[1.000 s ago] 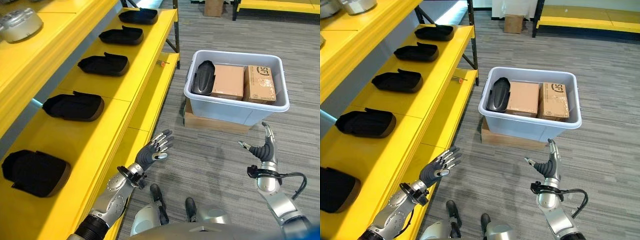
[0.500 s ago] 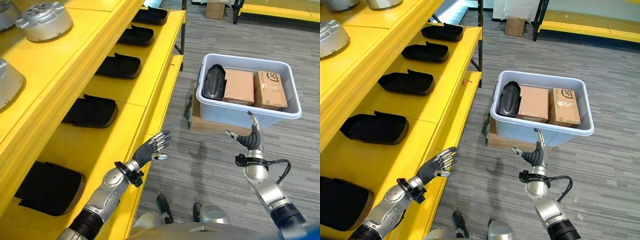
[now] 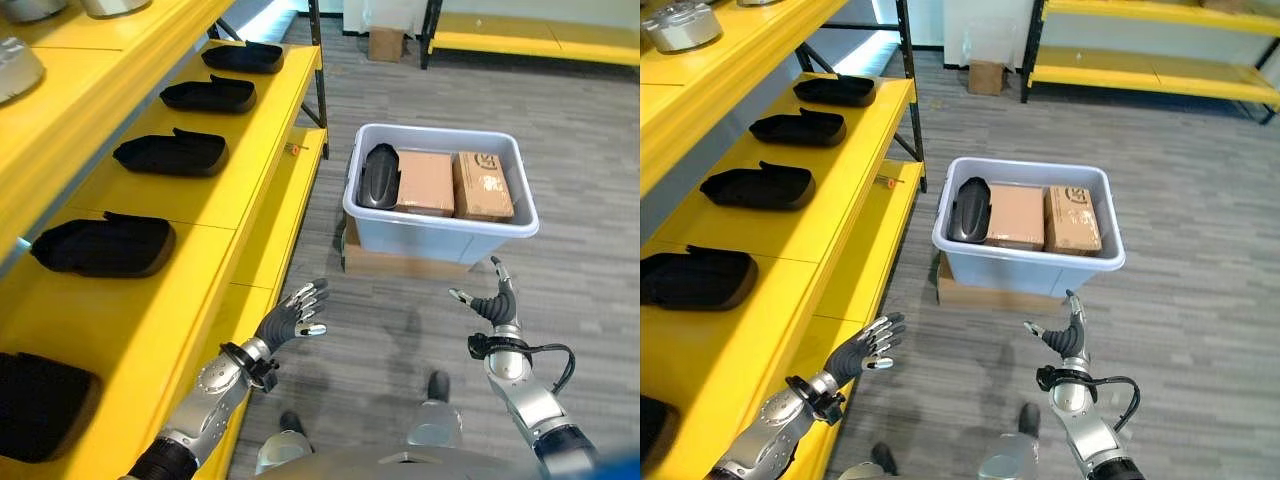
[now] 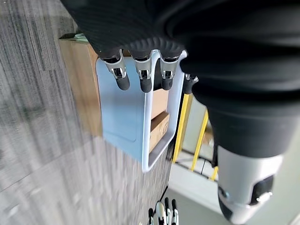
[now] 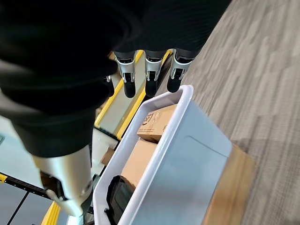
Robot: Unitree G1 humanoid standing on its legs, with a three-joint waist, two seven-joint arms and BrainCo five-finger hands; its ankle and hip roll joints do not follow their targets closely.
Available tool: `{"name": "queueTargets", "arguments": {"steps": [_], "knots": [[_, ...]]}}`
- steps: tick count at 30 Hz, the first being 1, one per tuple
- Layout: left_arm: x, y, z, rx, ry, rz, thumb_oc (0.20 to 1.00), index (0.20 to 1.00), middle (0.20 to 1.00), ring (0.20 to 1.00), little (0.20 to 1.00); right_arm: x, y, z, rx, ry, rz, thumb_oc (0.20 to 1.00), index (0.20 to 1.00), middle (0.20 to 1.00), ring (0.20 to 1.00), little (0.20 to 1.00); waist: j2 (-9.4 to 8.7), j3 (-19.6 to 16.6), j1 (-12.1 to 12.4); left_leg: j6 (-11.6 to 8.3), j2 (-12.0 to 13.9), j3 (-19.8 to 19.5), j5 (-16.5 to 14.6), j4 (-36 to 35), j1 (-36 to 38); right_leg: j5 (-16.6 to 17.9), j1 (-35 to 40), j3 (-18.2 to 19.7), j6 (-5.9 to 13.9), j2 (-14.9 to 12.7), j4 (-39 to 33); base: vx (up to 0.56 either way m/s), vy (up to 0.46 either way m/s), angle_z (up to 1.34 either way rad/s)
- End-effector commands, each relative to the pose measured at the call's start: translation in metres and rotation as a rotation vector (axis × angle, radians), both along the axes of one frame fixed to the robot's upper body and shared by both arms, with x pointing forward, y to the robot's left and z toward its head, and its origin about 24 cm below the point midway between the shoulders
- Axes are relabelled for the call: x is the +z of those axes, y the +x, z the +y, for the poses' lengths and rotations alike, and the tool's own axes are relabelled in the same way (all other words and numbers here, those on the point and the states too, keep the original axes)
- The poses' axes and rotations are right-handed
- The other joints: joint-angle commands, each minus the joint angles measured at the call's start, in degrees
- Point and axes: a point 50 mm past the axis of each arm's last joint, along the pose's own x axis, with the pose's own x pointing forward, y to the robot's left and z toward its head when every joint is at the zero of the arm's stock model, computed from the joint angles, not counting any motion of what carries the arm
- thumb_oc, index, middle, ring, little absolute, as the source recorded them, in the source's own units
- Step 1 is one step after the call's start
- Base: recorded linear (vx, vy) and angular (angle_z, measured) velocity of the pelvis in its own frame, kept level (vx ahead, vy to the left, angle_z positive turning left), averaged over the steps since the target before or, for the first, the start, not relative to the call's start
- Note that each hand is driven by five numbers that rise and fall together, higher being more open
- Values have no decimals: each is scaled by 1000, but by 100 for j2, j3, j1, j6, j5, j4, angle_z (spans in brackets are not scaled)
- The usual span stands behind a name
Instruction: Move parts from the plastic box to the shelf.
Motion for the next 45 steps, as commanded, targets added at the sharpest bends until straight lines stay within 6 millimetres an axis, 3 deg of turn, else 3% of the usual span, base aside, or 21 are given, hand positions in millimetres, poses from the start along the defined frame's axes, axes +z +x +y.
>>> {"name": "queueTargets", "arguments": {"steps": [1,2,5,7,8,9,12,13,14,15,17,18,21,24,28,31,33,35,38,42,45], "knots": [[44,27,-3,4,-58,-233,1000,1000,1000,1000,1000,36,21,-1,24,-12,-152,1000,1000,1000,1000,1000,-44,88,61,357,-190,109,-574,522,78,-240,227,-45,139,-22,185,22,-263,-34],[44,26,-4,7,-64,-232,1000,1000,1000,1000,1000,36,21,-2,25,-19,-151,1000,1000,1000,1000,1000,-43,80,65,327,-151,96,-548,523,70,-289,259,-62,100,19,172,15,-358,-27],[44,25,-6,26,-91,-245,1000,1000,1000,1000,1000,38,25,-9,21,-68,-154,1000,1000,1000,1000,1000,-35,62,66,112,211,82,-279,747,-33,-677,395,-222,-268,329,249,-17,-408,-13],[45,31,-9,29,-125,-244,1000,1000,1000,1000,1000,41,24,-14,0,-120,-184,1000,1000,1000,1000,1000,-28,71,-64,-3,451,462,87,985,-142,-866,460,-431,-489,536,293,-52,-448,-10],[46,32,-9,29,-128,-244,1000,1000,1000,1000,1000,41,24,-15,-4,-128,-187,1000,1000,1000,1000,1000,-28,74,-85,-15,477,522,118,1002,-148,-879,474,-461,-508,559,291,-29,-368,15],[47,35,-11,22,-135,-243,1000,1000,1000,1000,1000,41,21,-19,-21,-146,-185,1000,1000,1000,1000,1000,-38,72,-213,-71,621,872,296,1045,-130,-925,530,-581,-600,666,246,-21,-302,18],[49,40,-17,13,-148,-248,1000,1000,1000,1000,1000,41,19,-25,-39,-172,-189,1000,1000,1000,1000,1000,-58,67,-354,-113,727,1277,342,1229,-80,-916,589,-730,-697,789,105,-21,-246,34],[50,42,-19,12,-150,-248,1000,1000,1000,1000,1000,41,18,-27,-44,-172,-190,1000,1000,1000,1000,1000,-58,69,-359,-123,695,1257,354,1338,-119,-912,607,-714,-722,850,49,5,-326,30],[50,44,-22,31,-136,-252,1000,1000,1000,1000,1000,38,18,-29,-40,-162,-197,1000,1000,1000,1000,1000,-66,61,-332,108,192,873,-73,1455,-274,-907,584,-511,-740,985,24,52,-282,-18],[50,44,-20,51,-118,-255,1000,1000,1000,1000,1000,40,17,-26,-15,-161,-208,1000,1000,1000,1000,1000,-64,84,-302,270,-148,589,-328,1479,-357,-881,585,-328,-732,1059,-9,77,-243,-37],[50,43,-14,76,-103,-263,1000,1000,1000,1000,1000,43,15,-22,13,-143,-217,1000,1000,1000,1000,1000,-32,104,-327,395,-440,540,-466,1147,-320,-843,617,-205,-704,1117,-106,85,-60,-65],[50,43,-10,94,-83,-276,1000,1000,1000,1000,1000,42,13,-20,27,-129,-219,1000,1000,1000,1000,1000,-4,96,-336,376,-541,515,-344,798,-356,-815,661,-144,-679,1145,-208,87,8,-32],[51,45,-5,114,-90,-288,1000,1000,1000,1000,1000,40,9,-19,44,-141,-216,1000,1000,1000,1000,1000,21,109,-324,289,-546,446,-90,520,-496,-828,759,-81,-666,1166,-308,80,4,-14],[55,47,1,114,-94,-307,1000,1000,1000,1000,1000,37,0,-25,59,-142,-188,1000,1000,1000,1000,1000,70,161,-351,91,-342,503,482,286,-733,-870,924,-56,-668,1166,-375,122,2,-19],[57,49,2,115,-89,-308,1000,1000,1000,1000,1000,35,-3,-24,83,-119,-173,1000,1000,1000,1000,1000,105,218,-349,-51,-108,475,832,201,-908,-967,1046,-36,-710,1160,-257,163,26,-11],[57,48,6,141,-90,-301,1000,1000,1000,1000,1000,34,-1,-16,140,-103,-161,1000,1000,1000,1000,1000,98,292,-284,-17,-75,105,753,207,-867,-1143,1055,144,-737,1157,38,286,102,-38],[55,47,8,135,-92,-297,1000,1000,1000,1000,1000,34,-2,-13,160,-101,-156,1000,1000,1000,1000,1000,87,310,-322,27,-96,180,641,259,-757,-1202,1076,141,-744,1145,115,262,120,-92],[51,45,6,105,-93,-284,1000,1000,1000,1000,1000,31,-5,-11,172,-66,-149,1000,1000,1000,1000,1000,51,241,-378,240,-328,342,190,310,-561,-1235,1085,90,-678,1074,193,368,210,-49],[51,46,3,97,-71,-290,1000,1000,1000,1000,1000,32,-3,-6,200,-45,-151,1000,1000,1000,1000,1000,43,185,-389,420,-527,295,-103,366,-429,-1319,1020,131,-640,1030,363,286,219,0],[51,47,1,87,-39,-305,1000,1000,1000,1000,1000,42,4,7,263,-55,-209,1000,1000,1000,1000,1000,37,116,-351,602,-714,267,-287,368,-361,-1519,887,110,-612,1040,748,202,204,8],[51,52,-2,60,-7,-308,1000,1000,1000,1000,1000,47,11,12,245,-48,-234,1000,1000,1000,1000,1000,27,86,-338,812,-896,301,-398,253,-292,-1571,590,61,-472,1077,1596,152,206,12]]}}
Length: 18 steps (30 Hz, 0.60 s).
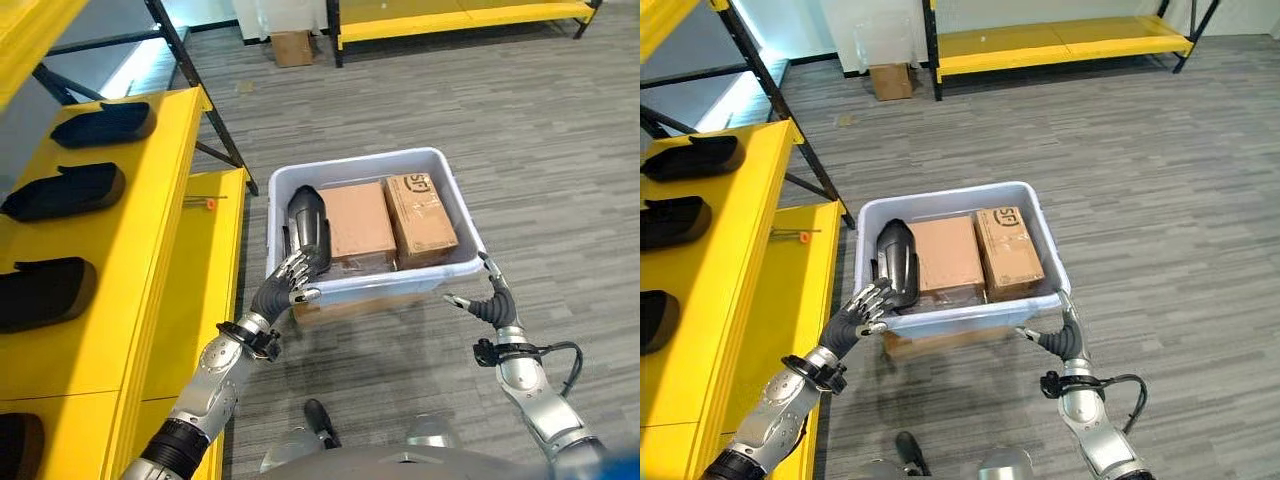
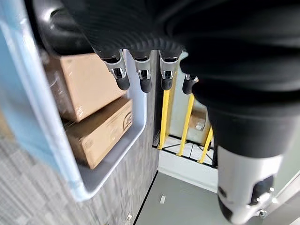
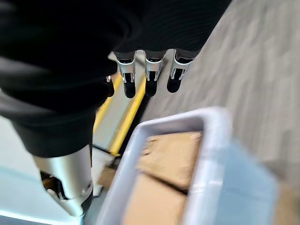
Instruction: Move parts from the plastic box to the shelf.
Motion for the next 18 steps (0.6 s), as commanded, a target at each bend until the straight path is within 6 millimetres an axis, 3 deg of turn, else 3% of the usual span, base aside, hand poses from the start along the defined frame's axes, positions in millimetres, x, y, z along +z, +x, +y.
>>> {"name": "queueTargets", "arguments": {"steps": [1,5,8,10,12,14,16,18], "knots": [[13,6,-2,-13,50,-103,1000,1000,1000,1000,1000,18,9,-4,-3,-30,-107,1000,1000,1000,1000,1000,68,-315,-14,-5,309,16,-504,532,-310,-256,-849,-187,-198,781,1374,107,196,26],[14,5,-1,-17,68,-110,1000,1000,1000,1000,1000,19,13,0,-26,-2,-120,1000,1000,1000,1000,1000,101,-239,50,260,79,33,-572,255,-171,153,-1758,-192,259,523,3313,85,188,15],[14,6,-3,-5,54,-83,1000,1000,1000,1000,1000,18,12,1,-32,3,-122,1000,1000,1000,1000,1000,92,-157,65,152,59,1,-547,230,-15,228,-1689,-283,196,352,2315,96,-22,-16],[9,6,-4,-12,65,-25,1000,1000,1000,1000,1000,20,11,-3,-35,6,-115,1000,1000,1000,1000,1000,34,-107,75,21,121,-5,-570,199,162,893,-1640,-289,320,-82,1049,107,-173,4],[7,3,-5,-9,68,-18,1000,1000,1000,1000,1000,21,11,-2,-31,8,-114,1000,1000,1000,1000,1000,-18,-89,98,-29,156,38,-632,145,269,1495,-1691,-279,501,-392,525,67,-170,5],[6,1,-7,-18,68,-19,1000,1000,1000,1000,1000,20,11,0,-40,15,-113,1000,1000,1000,1000,1000,-63,-67,91,-65,208,62,-710,129,353,1855,-1750,-181,640,-594,218,74,-195,1],[6,0,-9,-27,72,-13,1000,1000,1000,1000,1000,19,10,-1,-52,22,-111,1000,1000,1000,1000,1000,-90,-65,80,-105,288,80,-747,142,391,2006,-1742,-131,693,-690,58,57,-237,0],[5,-1,-11,-35,72,-1,1000,1000,1000,1000,1000,19,8,-2,-62,26,-105,1000,1000,1000,1000,1000,-89,-100,74,-171,375,105,-715,168,386,1923,-1605,-193,695,-669,-120,39,-205,20]]}}
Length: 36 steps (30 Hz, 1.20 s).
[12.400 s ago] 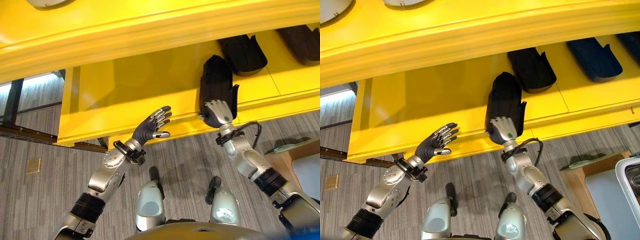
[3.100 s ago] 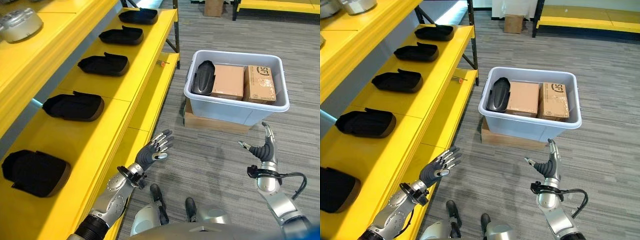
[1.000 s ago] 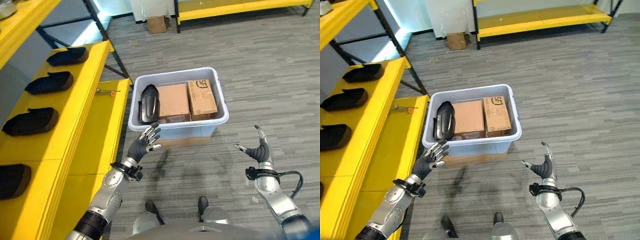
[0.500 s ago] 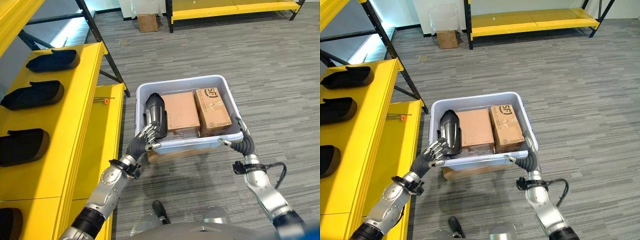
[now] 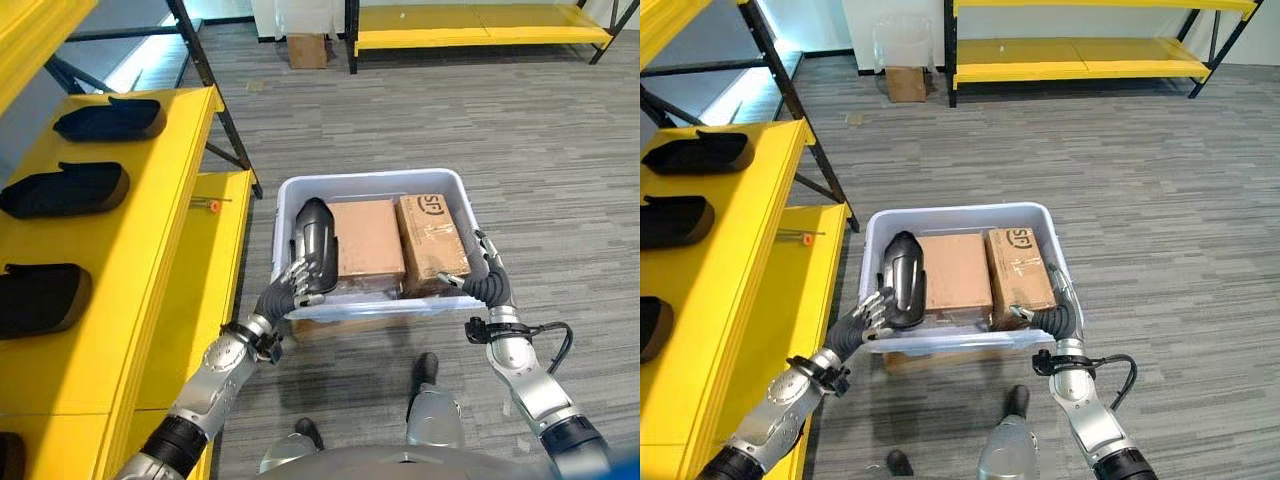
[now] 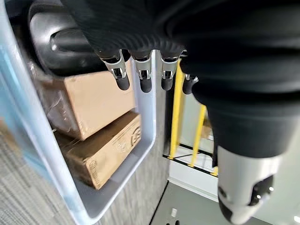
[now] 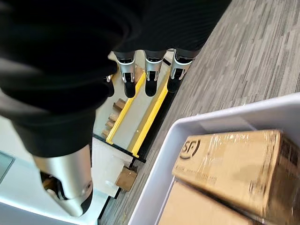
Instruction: Move parts from the plastic box to the shelf.
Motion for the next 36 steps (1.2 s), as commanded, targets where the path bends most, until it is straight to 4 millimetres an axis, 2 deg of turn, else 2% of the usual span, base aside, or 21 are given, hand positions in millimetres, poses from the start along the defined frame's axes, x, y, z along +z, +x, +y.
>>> {"name": "queueTargets", "arguments": {"steps": [1,4,7,9,12,15,16,19,22,24,25,26,28,29,31,33,35,36], "knots": [[26,13,-14,-38,-21,-128,1000,1000,1000,1000,1000,25,9,-1,-9,1,-125,1000,1000,1000,1000,1000,189,48,-105,504,-90,81,-253,190,-287,242,-39,137,191,185,549,66,-244,20],[21,9,-18,-72,-80,-63,1000,1000,1000,1000,1000,26,5,-3,28,-51,-109,1000,1000,1000,1000,1000,153,-36,-104,425,55,48,-257,371,-356,98,182,131,145,228,352,75,-257,2],[24,6,-20,-75,-115,-78,1000,1000,1000,1000,1000,27,3,-3,75,-78,-86,1000,1000,1000,1000,1000,157,-74,-70,348,188,98,-195,470,-357,-228,352,-16,35,342,342,83,-229,-3],[26,5,-21,-16,-142,-82,1000,1000,1000,1000,1000,24,3,-5,50,-56,-76,1000,1000,1000,1000,1000,162,-132,-39,271,327,96,-94,458,-320,-614,599,-145,-95,577,257,152,-298,5],[26,7,-19,90,-134,-88,1000,1000,1000,1000,1000,25,5,-6,25,-50,-98,1000,1000,1000,1000,1000,155,-181,-29,224,395,59,-37,429,-324,-826,755,-179,-246,765,230,127,-206,1],[34,10,-12,185,-82,-176,1000,1000,1000,1000,1000,30,5,-9,6,-52,-123,1000,1000,1000,1000,1000,155,-190,-35,209,432,9,-34,446,-357,-989,805,-158,-361,902,269,77,-166,-4],[43,12,-7,211,-105,-234,1000,1000,1000,1000,1000,33,5,-13,-7,-56,-140,1000,1000,1000,1000,1000,158,-172,-24,202,470,-29,-38,516,-424,-1115,801,-152,-455,971,359,61,-183,-10],[55,14,2,260,-115,-298,1000,1000,1000,1000,1000,35,4,-18,-20,-54,-153,1000,1000,1000,1000,1000,162,-148,3,220,463,-62,-84,638,-500,-1234,821,-180,-541,1041,437,53,-189,-9],[68,20,7,298,-171,-338,1000,1000,1000,1000,1000,39,7,-21,-24,-65,-171,1000,1000,1000,1000,1000,131,-96,-2,291,471,159,-307,1164,-695,-1379,756,-346,-682,1097,586,-12,-209,0],[71,23,7,316,-197,-343,1000,1000,1000,1000,1000,40,8,-21,-22,-68,-177,1000,1000,1000,1000,1000,113,-46,16,224,612,131,-287,1674,-957,-1442,743,-343,-772,1147,624,7,-160,19],[72,27,5,336,-197,-346,1000,1000,1000,1000,1000,40,10,-21,-21,-70,-177,1000,1000,1000,1000,1000,115,99,81,-72,943,-140,210,2205,-1383,-1578,822,-197,-918,1279,674,41,-116,9],[71,27,4,339,-193,-345,1000,1000,1000,1000,1000,40,10,-21,-20,-68,-175,1000,1000,1000,1000,1000,129,105,74,-107,1007,-171,258,2142,-1387,-1590,816,-189,-929,1295,691,64,-10,1],[66,28,-1,339,-169,-337,1000,1000,1000,1000,1000,38,11,-22,-23,-28,-142,1000,1000,1000,1000,1000,171,103,46,-229,1238,-169,619,1535,-1291,-1640,791,-181,-924,1265,779,78,199,2],[65,29,-8,305,-146,-345,1000,1000,1000,1000,1000,36,6,-21,-30,-4,-131,1000,1000,1000,1000,1000,235,104,-56,-424,1646,-72,1300,1311,-1330,-1697,750,-202,-945,1217,859,124,333,11],[65,32,-16,292,-139,-345,1000,1000,1000,1000,1000,34,4,-20,-39,11,-126,1000,1000,1000,1000,1000,291,129,-190,-340,1678,101,1111,1103,-1229,-1772,627,-211,-880,1007,1092,76,374,17],[64,37,-19,307,-118,-332,1000,1000,1000,1000,1000,29,4,-17,-45,51,-104,1000,1000,1000,1000,1000,330,143,-295,-228,1506,335,755,937,-1071,-1746,507,-249,-793,866,1206,41,317,0],[63,39,-24,280,-81,-328,1000,1000,1000,1000,1000,22,3,-13,-3,75,-60,1000,1000,1000,1000,1000,339,152,-336,-141,1294,315,454,952,-1023,-1685,464,-193,-703,793,1260,104,221,-12],[63,40,-25,275,-75,-325,1000,1000,1000,1000,1000,20,3,-10,15,78,-50,1000,1000,1000,1000,1000,338,159,-334,-127,1249,299,411,975,-1036,-1662,462,-169,-684,788,1244,99,157,-7]]}}
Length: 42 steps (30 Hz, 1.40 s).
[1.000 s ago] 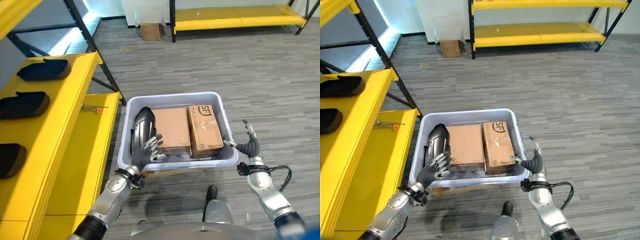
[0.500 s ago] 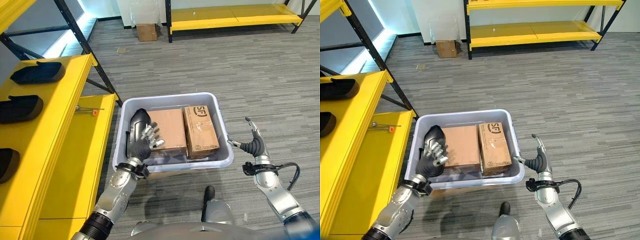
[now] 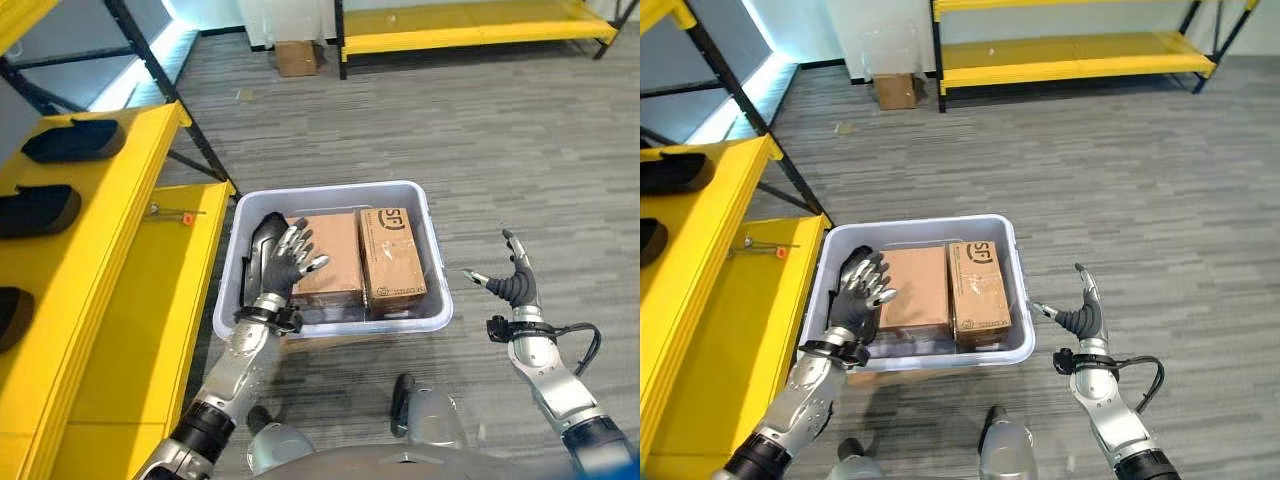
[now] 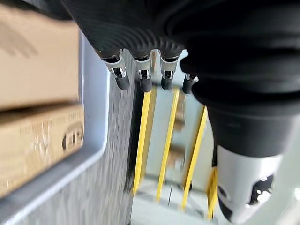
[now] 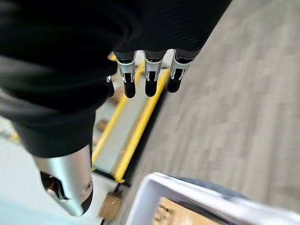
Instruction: Move parts from the plastic box to the shelf.
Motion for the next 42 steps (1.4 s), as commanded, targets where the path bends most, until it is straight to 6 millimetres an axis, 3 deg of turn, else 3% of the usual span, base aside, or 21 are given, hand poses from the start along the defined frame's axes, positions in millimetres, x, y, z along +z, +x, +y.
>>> {"name": "queueTargets", "arguments": {"steps": [1,5,9,12,14,21,23,29,32,35,36,42], "knots": [[18,1,12,63,38,-92,1000,1000,1000,1000,1000,15,6,23,123,67,-83,1000,1000,1000,1000,1000,-174,27,80,62,-155,-115,15,-40,169,63,746,166,259,-105,-455,98,128,-15],[20,3,13,99,80,-101,1000,1000,1000,1000,1000,16,5,33,158,86,-89,1000,1000,1000,1000,1000,-177,55,102,103,-351,-207,-23,-133,175,216,736,249,369,-85,-686,64,83,10],[17,6,14,156,104,-70,1000,1000,1000,1000,1000,22,10,40,205,63,-116,1000,1000,1000,1000,1000,-192,81,140,90,-363,-274,2,-176,118,239,708,258,403,-81,-768,27,21,11],[7,8,16,238,158,-9,1000,1000,1000,1000,1000,30,14,45,216,39,-154,1000,1000,1000,1000,1000,-236,164,173,52,-281,-285,17,-88,-14,203,692,235,382,-70,-770,21,-33,3],[4,10,18,278,99,36,1000,1000,1000,1000,1000,32,16,44,208,39,-162,1000,1000,1000,1000,1000,-262,206,178,41,-233,-290,12,-21,-68,173,677,234,371,-65,-732,23,-41,-8],[5,27,28,478,112,82,1000,1000,1000,1000,1000,38,24,44,191,12,-191,1000,1000,1000,1000,1000,-347,580,136,-20,-15,-343,-12,341,-508,36,355,361,305,10,-511,-43,-52,-4],[7,34,24,487,137,84,1000,1000,1000,1000,1000,44,29,45,186,9,-223,1000,1000,1000,1000,1000,-377,719,110,-45,49,-351,-10,426,-679,22,196,409,310,31,-463,-130,-69,-6],[15,53,11,637,185,99,1000,1000,1000,1000,1000,63,45,57,225,-4,-267,1000,1000,1000,1000,1000,-472,1088,-19,-120,165,-370,57,584,-1146,12,-364,577,339,89,-264,-104,-15,-8],[15,61,16,728,209,108,1000,1000,1000,1000,1000,66,45,57,237,-16,-244,1000,1000,1000,1000,1000,-573,1265,-144,-166,260,-329,112,732,-1385,4,-633,669,332,133,-155,-110,-27,-18],[14,71,34,926,246,170,1000,1000,1000,1000,1000,67,39,42,234,-41,-239,1000,1000,1000,1000,1000,-764,1513,-412,-229,494,-187,124,1119,-1787,-25,-1074,790,321,191,34,-102,-74,-17],[15,76,41,946,260,175,1000,1000,1000,1000,1000,69,39,39,232,-45,-232,1000,1000,1000,1000,1000,-848,1515,-468,-212,483,-93,20,1147,-1904,-6,-1253,776,359,175,65,-66,-88,-17],[29,90,39,926,323,129,1000,1000,1000,1000,1000,76,47,41,233,-37,-239,1000,1000,1000,1000,1000,-929,1516,-553,-268,571,-36,-17,1422,-2277,-51,-1662,764,342,158,258,-26,-29,-4]]}}
